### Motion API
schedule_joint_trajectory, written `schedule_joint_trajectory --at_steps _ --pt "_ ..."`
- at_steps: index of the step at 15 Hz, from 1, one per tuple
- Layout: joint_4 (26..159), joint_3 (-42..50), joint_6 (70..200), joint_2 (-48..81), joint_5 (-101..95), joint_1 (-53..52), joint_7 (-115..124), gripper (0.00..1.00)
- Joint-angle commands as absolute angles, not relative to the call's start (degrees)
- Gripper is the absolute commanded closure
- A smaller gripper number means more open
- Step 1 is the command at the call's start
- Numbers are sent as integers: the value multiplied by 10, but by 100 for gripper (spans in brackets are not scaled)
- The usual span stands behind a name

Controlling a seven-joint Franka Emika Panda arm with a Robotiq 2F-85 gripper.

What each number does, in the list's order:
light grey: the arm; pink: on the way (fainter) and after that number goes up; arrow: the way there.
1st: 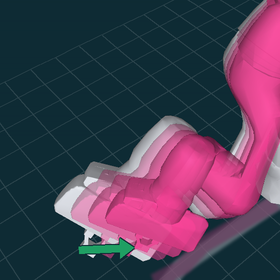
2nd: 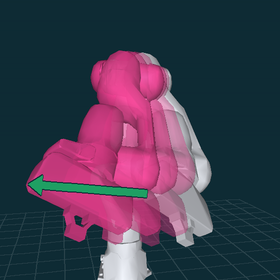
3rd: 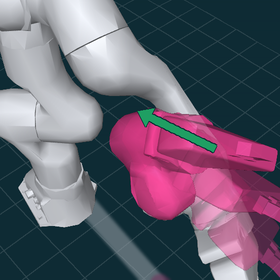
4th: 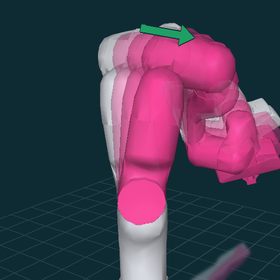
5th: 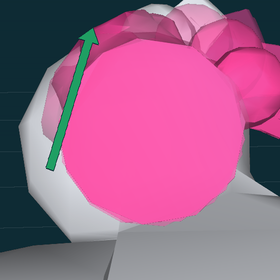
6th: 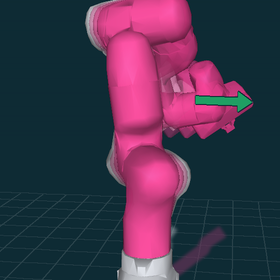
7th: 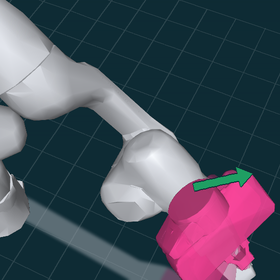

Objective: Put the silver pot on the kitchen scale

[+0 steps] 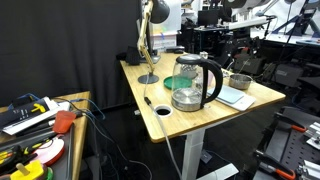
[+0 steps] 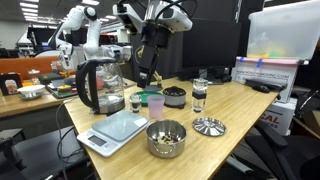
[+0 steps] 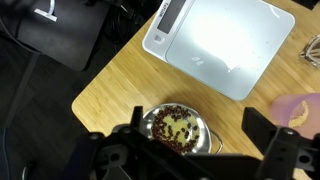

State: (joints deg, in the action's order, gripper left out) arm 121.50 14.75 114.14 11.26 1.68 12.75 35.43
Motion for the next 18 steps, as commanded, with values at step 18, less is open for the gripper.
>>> schedule_joint_trajectory --at_steps 18 --pt "1071 141 1222 346 158 175 241 0"
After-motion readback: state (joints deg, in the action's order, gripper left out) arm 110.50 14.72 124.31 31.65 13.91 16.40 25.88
